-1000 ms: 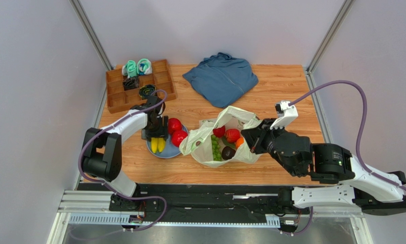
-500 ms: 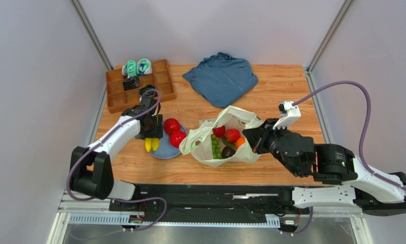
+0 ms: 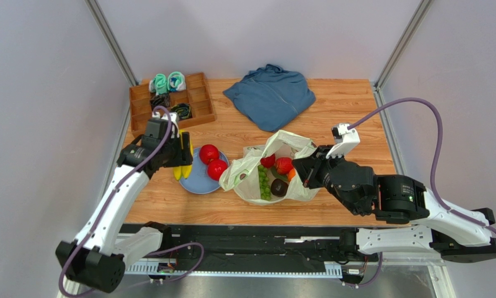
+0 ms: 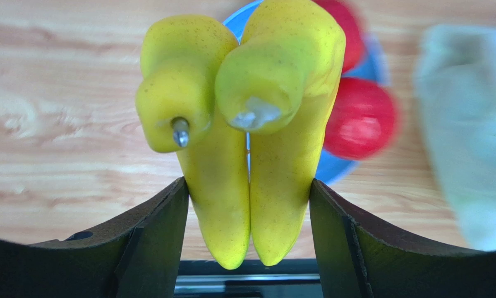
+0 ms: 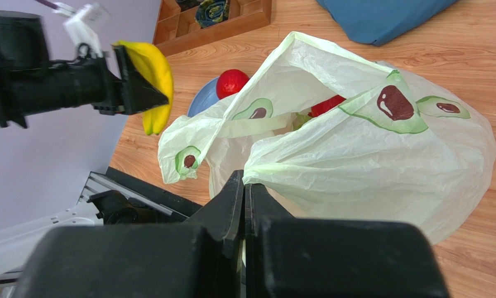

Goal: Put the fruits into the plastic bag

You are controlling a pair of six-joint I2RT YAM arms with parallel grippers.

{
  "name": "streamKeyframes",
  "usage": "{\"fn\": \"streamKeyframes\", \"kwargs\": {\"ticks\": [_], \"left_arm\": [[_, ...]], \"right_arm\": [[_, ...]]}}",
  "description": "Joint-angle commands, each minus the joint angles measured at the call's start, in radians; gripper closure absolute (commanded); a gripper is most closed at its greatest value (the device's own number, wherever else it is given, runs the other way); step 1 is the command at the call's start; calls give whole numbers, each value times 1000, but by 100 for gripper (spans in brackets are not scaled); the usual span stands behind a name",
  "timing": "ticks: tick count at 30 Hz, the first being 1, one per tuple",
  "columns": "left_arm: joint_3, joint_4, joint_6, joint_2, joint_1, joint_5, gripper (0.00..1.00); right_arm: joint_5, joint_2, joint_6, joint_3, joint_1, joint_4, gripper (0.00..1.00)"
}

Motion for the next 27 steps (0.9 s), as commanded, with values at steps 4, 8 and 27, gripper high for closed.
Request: {"fn": "streamKeyframes", "kwargs": {"ticks": [4,8,27], "left_arm": [[128,58,-68,-244,-70,313,51],[177,200,-161,-281,-279,335,51],[224,469,-155,70,-860,116,47]], "right_arm": [[-8,17,20,10,-4,47,100],[-20,29,20,10,-4,47,100],[-20,42,44,41,-4,18,100]]}}
